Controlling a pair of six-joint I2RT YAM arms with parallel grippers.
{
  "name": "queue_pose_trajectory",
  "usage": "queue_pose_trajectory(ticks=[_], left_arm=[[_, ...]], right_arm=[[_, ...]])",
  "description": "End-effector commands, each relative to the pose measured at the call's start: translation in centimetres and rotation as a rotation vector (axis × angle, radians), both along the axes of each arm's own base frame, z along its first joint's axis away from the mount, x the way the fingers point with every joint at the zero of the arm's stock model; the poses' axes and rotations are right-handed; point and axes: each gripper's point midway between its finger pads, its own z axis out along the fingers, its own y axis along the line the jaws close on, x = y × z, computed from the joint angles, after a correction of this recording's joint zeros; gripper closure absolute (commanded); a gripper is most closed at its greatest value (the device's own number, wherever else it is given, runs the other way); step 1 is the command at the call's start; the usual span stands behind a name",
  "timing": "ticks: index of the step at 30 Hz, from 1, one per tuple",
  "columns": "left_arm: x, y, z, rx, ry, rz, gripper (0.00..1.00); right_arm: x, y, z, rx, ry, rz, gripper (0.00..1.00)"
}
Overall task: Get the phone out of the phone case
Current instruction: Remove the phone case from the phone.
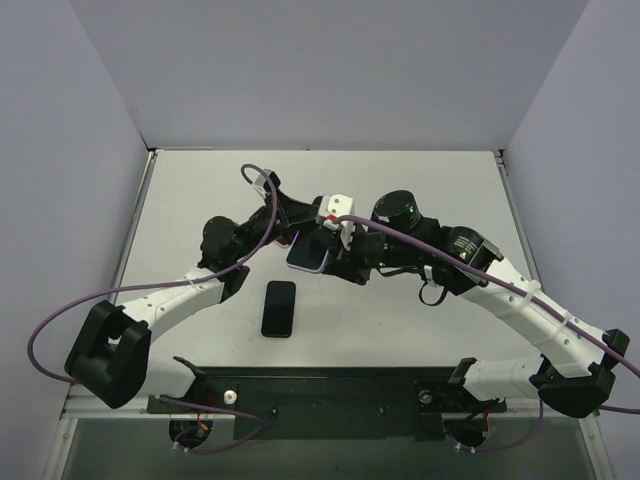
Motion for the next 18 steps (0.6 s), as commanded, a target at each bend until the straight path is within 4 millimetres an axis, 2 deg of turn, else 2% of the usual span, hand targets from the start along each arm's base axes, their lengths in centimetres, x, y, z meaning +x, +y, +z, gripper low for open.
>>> queue_pose_trajectory(ticks=[1, 2, 3, 4, 5, 6, 7, 8, 10, 12, 13, 16, 18], left_arm=[[-1.4, 1.2, 2.9, -0.145, -0.063, 0.02, 1.0], [-0.6, 1.9, 2.9, -0.167, -0.06, 0.093, 1.0], [0.3, 2.7, 2.8, -0.158, -0.085, 0.179, 1.0], [1.1, 3.9, 2.7, -0.167, -0.082, 0.287, 1.0], [2.2, 4.3, 1.4, -0.107, -0.071, 0.38, 1.0], [2.9, 5.9, 1.7, -0.109, -0.068, 0.509, 1.0], [3.5, 6.1, 0.4, -0.038, -0.086, 0.582, 1.0], [4.0, 7.7, 0.6, -0.043, -0.078, 0.68, 1.0], [4.3, 8.7, 0.1, -0.023, -0.087, 0.772, 1.0], [4.3, 8.4, 0.0, -0.031, -0.096, 0.757, 1.0], [3.9, 8.1, 0.6, -0.061, -0.113, 0.724, 1.0], [3.8, 6.9, 0.5, -0.091, -0.119, 0.655, 1.0], [3.6, 6.6, 0.7, -0.116, -0.117, 0.631, 1.0]], right_arm=[[6.9, -0.2, 3.0, 0.243, -0.125, -0.312, 1.0], [7.6, -1.3, 2.6, 0.285, -0.04, -0.392, 1.0], [6.9, -2.0, 1.2, 0.307, 0.016, -0.412, 1.0], [6.7, -3.0, 1.4, 0.368, 0.088, -0.468, 0.91], [6.4, -3.6, -1.0, 0.339, 0.143, -0.504, 0.85], [5.5, -3.7, -1.0, 0.378, 0.225, -0.532, 0.71], [4.6, -3.6, -2.3, 0.379, 0.289, -0.521, 0.65], [3.6, -3.4, -1.9, 0.436, 0.391, -0.535, 0.53], [2.6, -2.7, -1.4, 0.547, 0.529, -0.527, 0.4], [1.5, -2.1, 1.1, 0.647, 0.604, -0.463, 0.27], [0.9, -1.8, 2.7, 0.694, 0.616, -0.407, 0.24], [-0.6, -1.2, 4.9, 0.688, 0.662, -0.276, 0.24], [-0.6, -1.1, 4.9, 0.66, 0.684, -0.228, 0.33]])
